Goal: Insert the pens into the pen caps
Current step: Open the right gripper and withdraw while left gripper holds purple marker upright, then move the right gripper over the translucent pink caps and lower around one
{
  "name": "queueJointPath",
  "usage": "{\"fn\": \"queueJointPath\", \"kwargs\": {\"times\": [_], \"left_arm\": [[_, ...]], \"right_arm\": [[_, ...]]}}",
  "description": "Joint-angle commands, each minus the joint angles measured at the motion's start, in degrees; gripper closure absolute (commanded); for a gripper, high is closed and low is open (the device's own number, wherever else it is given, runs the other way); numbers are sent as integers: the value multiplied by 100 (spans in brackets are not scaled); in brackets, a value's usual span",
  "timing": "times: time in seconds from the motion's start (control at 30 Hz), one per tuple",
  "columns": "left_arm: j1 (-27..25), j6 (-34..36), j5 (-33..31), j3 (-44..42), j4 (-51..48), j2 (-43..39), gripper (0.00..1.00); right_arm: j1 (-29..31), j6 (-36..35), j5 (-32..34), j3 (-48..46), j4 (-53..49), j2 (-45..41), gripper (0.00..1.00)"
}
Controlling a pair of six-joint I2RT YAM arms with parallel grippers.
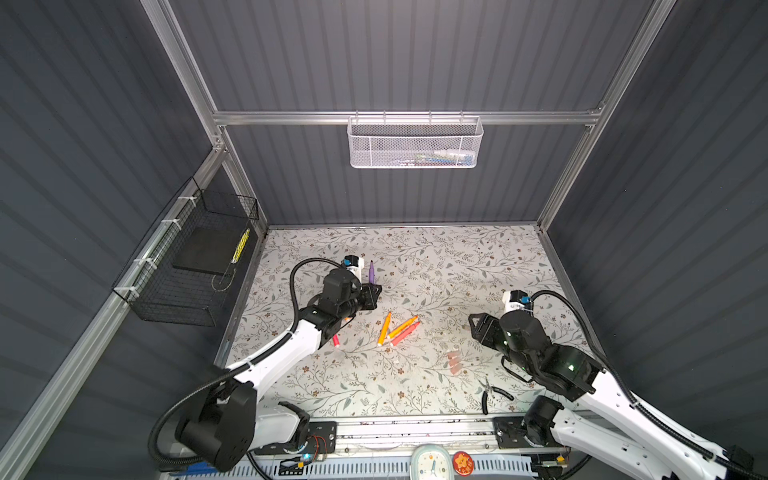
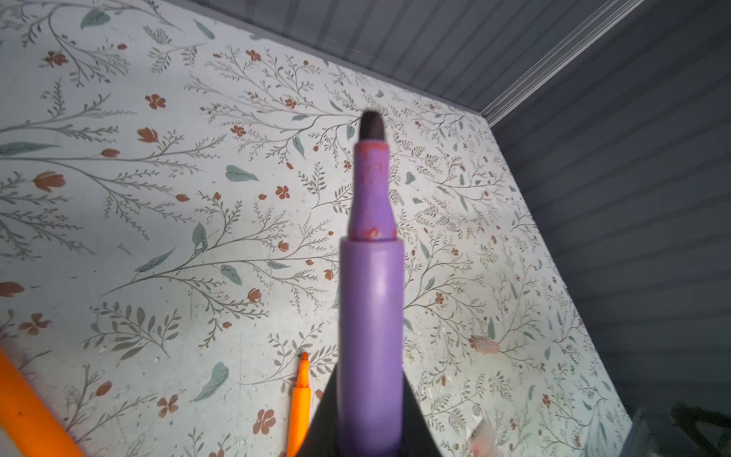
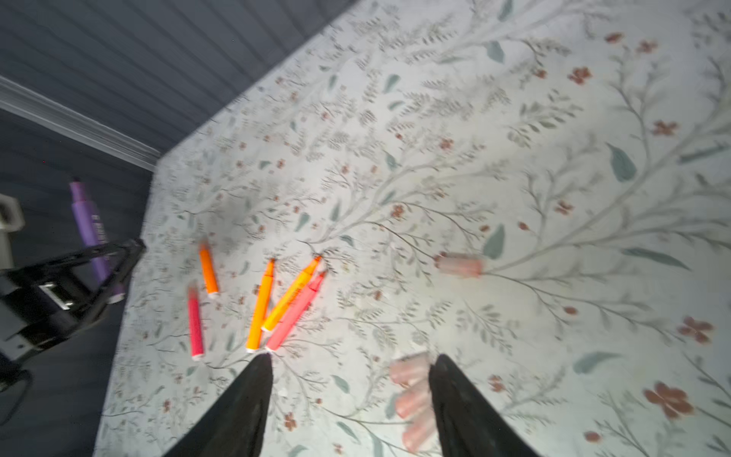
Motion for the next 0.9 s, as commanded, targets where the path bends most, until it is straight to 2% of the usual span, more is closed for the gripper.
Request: {"fn": "queueJointPath", "kwargs": {"times": [0.0, 0.07, 0.13, 0.27, 0.57, 0.7, 0.87], "left_arm": [[-142, 538, -378, -269, 763, 259, 100], [-319, 1065, -639, -220, 606, 300, 100], [-501, 1256, -969, -220, 482, 247, 100], [-842, 1744, -970, -279, 574, 77, 100], [-872, 1670, -733, -328, 730, 211, 100], [-872, 1667, -760, -360, 776, 178, 100], [-872, 1667, -728, -304, 734, 247, 100]], "right_arm": [[-385, -84, -889, -440, -180, 351, 36], [-610, -48, -1157, -677, 258, 632, 36], [-806, -54, -1454, -852, 743, 951, 38], [-989, -66, -1420, -841, 1204, 1492, 37], [-1376, -102, -1509, -914, 1764, 2058, 37], [-1416, -479, -1287, -750, 1714, 2130, 35], [-1430, -980, -494, -340, 1507, 2489, 28]]}}
